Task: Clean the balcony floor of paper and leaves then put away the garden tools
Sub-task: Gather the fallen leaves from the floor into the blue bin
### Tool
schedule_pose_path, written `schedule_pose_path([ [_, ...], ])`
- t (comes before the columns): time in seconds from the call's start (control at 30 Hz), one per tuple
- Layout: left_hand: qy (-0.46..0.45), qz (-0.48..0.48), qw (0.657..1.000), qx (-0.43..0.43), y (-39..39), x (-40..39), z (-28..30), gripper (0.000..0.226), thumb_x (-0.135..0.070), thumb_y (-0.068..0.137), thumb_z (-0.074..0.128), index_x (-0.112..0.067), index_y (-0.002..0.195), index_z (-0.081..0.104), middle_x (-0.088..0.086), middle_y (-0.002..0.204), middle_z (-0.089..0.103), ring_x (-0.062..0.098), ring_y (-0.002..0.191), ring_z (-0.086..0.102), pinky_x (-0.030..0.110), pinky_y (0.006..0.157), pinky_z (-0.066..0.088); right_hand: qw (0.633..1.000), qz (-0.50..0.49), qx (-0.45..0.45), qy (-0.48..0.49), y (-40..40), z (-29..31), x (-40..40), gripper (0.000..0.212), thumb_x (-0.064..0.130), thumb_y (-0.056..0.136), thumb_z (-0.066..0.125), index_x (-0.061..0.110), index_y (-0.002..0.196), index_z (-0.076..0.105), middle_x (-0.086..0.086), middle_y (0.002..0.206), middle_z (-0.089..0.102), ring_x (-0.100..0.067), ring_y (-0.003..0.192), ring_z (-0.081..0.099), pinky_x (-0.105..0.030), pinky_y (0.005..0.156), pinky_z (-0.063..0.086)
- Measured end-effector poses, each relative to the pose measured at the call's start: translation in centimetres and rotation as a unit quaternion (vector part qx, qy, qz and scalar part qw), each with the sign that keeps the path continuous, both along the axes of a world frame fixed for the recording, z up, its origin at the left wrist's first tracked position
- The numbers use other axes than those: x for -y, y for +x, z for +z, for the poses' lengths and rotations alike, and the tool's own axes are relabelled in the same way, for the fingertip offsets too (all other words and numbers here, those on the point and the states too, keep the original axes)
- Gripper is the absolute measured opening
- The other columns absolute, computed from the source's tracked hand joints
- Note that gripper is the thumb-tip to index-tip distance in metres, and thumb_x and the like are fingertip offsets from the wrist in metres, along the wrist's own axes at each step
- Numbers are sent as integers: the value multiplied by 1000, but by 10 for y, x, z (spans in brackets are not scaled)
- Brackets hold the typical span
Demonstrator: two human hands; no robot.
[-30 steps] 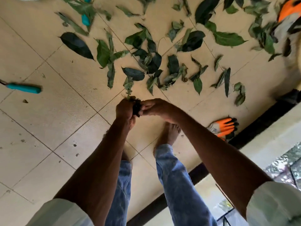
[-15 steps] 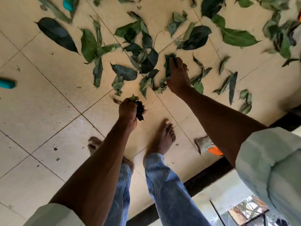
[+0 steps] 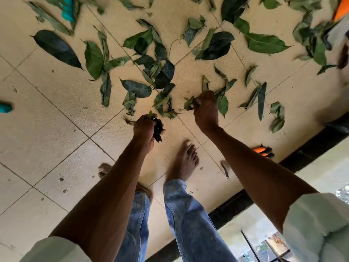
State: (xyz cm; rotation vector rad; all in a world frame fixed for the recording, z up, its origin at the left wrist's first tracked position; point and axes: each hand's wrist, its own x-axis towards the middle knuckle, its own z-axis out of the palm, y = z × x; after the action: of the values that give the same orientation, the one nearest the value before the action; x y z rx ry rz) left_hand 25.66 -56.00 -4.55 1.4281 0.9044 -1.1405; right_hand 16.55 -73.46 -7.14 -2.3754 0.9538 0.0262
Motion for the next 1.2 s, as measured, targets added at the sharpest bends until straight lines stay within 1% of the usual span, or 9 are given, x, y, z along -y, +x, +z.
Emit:
schedule_pose_path([
  [0.1,-10,2,1000,0,-2,3,-3,27,12,91,42,-6,109,51,13,78,55,20,65,56,26,46,49,995,-36,-96,1,10,-6,29,17,10,80,72,8,97,74,-13,142,42,-33,131,39,-41,101,44],
  [0.17,-10,-5,1000,2,-3,4,-6,26,13,89,43,-6,105,52,14,79,55,22,65,56,26,47,49,991,13,-136,8,19,-13,35,14,14,82,70,12,96,73,-11,152,31,-34,136,31,-47,104,41],
  [0.43,-5,-18,1000,-1,-18,-4,-7,27,13,88,43,-10,96,56,16,83,56,23,63,57,28,48,48,969,164,-187,-13,15,-11,-2,34,-3,90,50,4,122,58,-14,129,48,-31,120,44,-40,92,50],
  [0.63,3,-21,1000,3,-18,-5,1,26,11,90,44,-9,98,57,16,83,57,23,65,57,27,47,48,979,55,-179,77,-18,-7,-20,58,0,90,57,4,143,35,-23,130,41,-37,108,54,-42,91,49],
  [0.83,-1,-43,999,6,-18,9,-1,23,12,88,46,-5,102,54,15,78,58,21,63,58,27,48,49,975,52,-216,-29,-46,-16,-26,32,3,85,62,6,117,60,-21,133,44,-39,123,43,-48,97,45],
  [0.93,5,-50,999,8,-19,14,-2,24,11,88,47,-5,104,55,15,81,59,21,66,59,27,49,51,976,-24,-217,30,-44,-15,-36,33,3,90,56,8,123,58,-22,134,46,-34,120,49,-40,97,48],
  [1.03,1,-62,998,5,-25,21,2,22,10,89,48,-8,98,55,14,80,58,20,65,59,27,49,52,982,-69,-146,95,-38,-7,-35,29,-3,88,55,2,117,56,-21,116,59,-33,107,58,-39,87,53],
  [1.13,-3,-67,998,5,-27,24,5,23,11,90,47,-7,104,54,12,77,57,18,63,58,27,49,52,976,-161,-90,113,-33,-2,-16,18,-6,90,52,0,104,62,-13,104,66,-22,94,63,-16,64,45],
  [1.2,-4,-71,997,5,-27,25,4,25,11,90,46,-6,107,53,12,76,57,18,62,57,27,49,51,959,-247,-76,114,-32,-7,5,22,-3,92,52,-2,113,60,-10,116,59,-16,102,57,-6,64,46],
])
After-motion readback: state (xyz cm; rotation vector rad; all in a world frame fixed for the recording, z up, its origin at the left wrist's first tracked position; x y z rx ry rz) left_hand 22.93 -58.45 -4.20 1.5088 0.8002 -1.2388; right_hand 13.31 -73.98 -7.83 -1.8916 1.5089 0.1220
